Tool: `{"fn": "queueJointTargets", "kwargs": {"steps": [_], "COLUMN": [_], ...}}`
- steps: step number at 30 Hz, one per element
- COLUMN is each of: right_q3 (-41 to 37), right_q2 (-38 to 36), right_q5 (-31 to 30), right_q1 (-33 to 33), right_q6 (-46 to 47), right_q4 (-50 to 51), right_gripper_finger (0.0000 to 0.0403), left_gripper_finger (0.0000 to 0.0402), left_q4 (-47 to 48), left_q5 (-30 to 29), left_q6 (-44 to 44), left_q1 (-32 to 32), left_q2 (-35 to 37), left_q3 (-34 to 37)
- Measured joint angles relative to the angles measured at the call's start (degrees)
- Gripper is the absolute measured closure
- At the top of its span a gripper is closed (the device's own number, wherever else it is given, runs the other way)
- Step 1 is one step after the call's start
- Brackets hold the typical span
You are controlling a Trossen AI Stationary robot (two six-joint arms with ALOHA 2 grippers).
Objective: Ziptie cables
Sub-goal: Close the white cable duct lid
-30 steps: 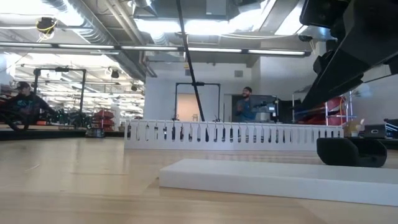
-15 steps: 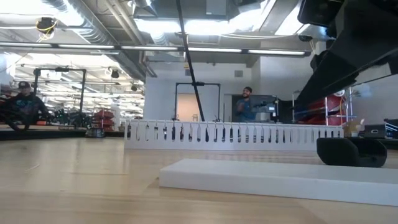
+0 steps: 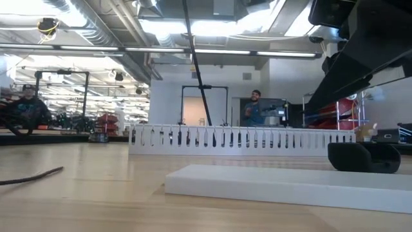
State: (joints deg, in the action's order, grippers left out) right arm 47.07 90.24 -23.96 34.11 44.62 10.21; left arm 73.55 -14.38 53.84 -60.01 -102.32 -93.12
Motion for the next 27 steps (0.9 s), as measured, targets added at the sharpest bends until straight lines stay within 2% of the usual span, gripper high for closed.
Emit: {"fn": "queueJointTargets", "kwargs": {"steps": [6, 9, 13, 16, 21, 27], "right_q3": [0.00, 0.00, -0.02, -0.02, -0.02, -0.02], "right_q2": [0.00, 0.00, 0.00, 0.00, 0.00, 0.00], "right_q5": [-0.01, -0.01, -0.61, -1.06, -1.08, -1.12], "right_q1": [0.00, 0.00, 0.00, 0.00, 0.00, 0.00], "right_q6": [0.02, 0.03, 0.09, 0.09, -0.05, -0.16], "right_q4": [0.01, 0.00, -0.14, -0.21, -0.21, -0.24], "right_gripper_finger": [0.0118, 0.0118, 0.0118, 0.0118, 0.0118, 0.0118], "left_gripper_finger": [0.0401, 0.0401, 0.0401, 0.0402, 0.0401, 0.0401], "left_q4": [15.76, 15.76, 16.54, 16.47, 16.51, 14.89], "left_q5": [-15.75, -21.34, -23.98, -29.10, -33.43, -34.02], "left_q6": [6.47, 6.78, 5.62, 1.82, -7.89, -20.43], "left_q1": [6.87, 11.97, 20.56, 26.01, 35.70, 48.63], "left_q2": [0.00, 1.07, 3.94, 6.91, 14.05, 20.34], "left_q3": [0.01, 1.26, 3.07, 4.45, 4.48, 4.46]}}
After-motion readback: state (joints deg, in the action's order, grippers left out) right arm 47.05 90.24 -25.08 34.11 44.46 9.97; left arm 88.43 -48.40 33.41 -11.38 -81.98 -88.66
